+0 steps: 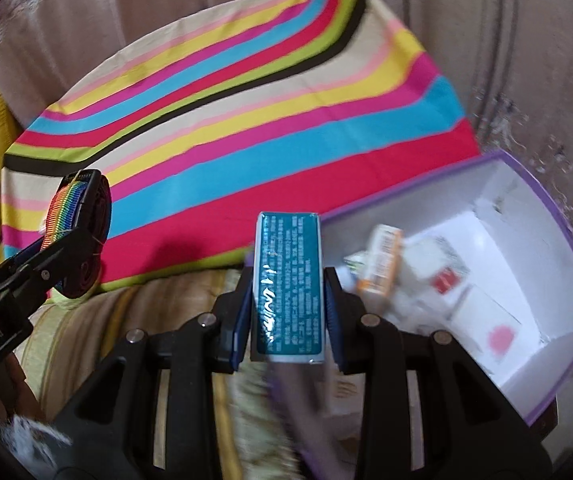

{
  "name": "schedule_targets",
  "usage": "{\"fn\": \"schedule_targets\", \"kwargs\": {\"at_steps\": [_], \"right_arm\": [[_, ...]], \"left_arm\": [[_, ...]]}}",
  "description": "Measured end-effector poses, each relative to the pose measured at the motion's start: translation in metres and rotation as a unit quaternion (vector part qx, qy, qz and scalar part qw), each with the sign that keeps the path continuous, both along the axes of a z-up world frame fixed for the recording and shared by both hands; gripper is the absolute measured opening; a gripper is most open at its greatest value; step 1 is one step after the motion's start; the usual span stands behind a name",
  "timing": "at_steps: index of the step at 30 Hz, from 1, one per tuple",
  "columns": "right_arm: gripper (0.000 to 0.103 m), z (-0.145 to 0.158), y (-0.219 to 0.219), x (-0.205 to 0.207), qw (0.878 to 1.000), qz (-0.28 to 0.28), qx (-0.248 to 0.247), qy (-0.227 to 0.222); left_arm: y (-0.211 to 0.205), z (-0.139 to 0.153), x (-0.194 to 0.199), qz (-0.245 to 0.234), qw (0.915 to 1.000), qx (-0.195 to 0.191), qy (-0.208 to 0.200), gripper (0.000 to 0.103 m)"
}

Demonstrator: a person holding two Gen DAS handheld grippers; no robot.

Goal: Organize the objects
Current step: 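Carry the teal box and rainbow strap into the storage box and release, then move both empty tools back toward the sponge and white box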

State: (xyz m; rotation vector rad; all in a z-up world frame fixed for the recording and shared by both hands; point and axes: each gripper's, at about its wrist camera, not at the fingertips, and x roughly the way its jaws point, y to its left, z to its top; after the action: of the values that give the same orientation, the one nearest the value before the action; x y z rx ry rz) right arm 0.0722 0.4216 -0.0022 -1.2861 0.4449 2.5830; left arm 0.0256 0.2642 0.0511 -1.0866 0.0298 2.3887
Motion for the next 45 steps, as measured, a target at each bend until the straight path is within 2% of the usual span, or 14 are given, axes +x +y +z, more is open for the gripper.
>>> {"fn": "schedule_targets", "kwargs": {"at_steps": [6, 14, 21, 25, 27, 31, 35, 38, 40, 45], "right_arm": [[0.037, -0.004, 0.041, 0.024, 0.999, -0.048, 0.002, -0.012], [0.037, -0.005, 0.088, 0.042, 0.994, -0.108, 0.018, -0.022], [0.037, -0.004, 0.110, 0.050, 0.990, -0.137, 0.020, -0.023], [0.038, -0.003, 0.117, 0.052, 0.989, -0.146, 0.022, -0.023], [0.044, -0.002, 0.118, 0.053, 0.988, -0.150, 0.023, -0.023], [0.061, 0.001, 0.116, 0.054, 0.988, -0.154, 0.025, -0.018], [0.069, 0.006, 0.111, 0.052, 0.988, -0.153, 0.032, -0.009], [0.075, 0.011, 0.107, 0.050, 0.988, -0.148, 0.043, -0.003], [0.083, 0.017, 0.103, 0.049, 0.987, -0.150, 0.058, 0.003], [0.090, 0.032, 0.088, 0.042, 0.982, -0.150, 0.112, 0.003]], "left_arm": [[0.042, -0.006, 0.005, -0.058, 0.9982, -0.001, -0.015, 0.063], [0.096, -0.018, 0.010, -0.124, 0.9913, -0.007, -0.042, 0.063], [0.131, -0.023, 0.013, -0.167, 0.9845, 0.001, -0.054, 0.063], [0.137, -0.019, 0.018, -0.182, 0.9821, 0.011, -0.048, 0.068], [0.137, -0.018, 0.019, -0.182, 0.9824, 0.010, -0.042, 0.074], [0.131, -0.017, 0.012, -0.169, 0.9845, 0.017, -0.044, 0.076], [0.124, -0.013, 0.012, -0.161, 0.9861, 0.021, -0.036, 0.078], [0.117, -0.003, 0.017, -0.150, 0.9885, 0.013, -0.008, 0.080], [0.112, 0.005, 0.022, -0.135, 0.9905, -0.007, 0.023, 0.083], [0.090, 0.024, 0.028, -0.094, 0.9924, -0.027, 0.075, 0.087]]}}
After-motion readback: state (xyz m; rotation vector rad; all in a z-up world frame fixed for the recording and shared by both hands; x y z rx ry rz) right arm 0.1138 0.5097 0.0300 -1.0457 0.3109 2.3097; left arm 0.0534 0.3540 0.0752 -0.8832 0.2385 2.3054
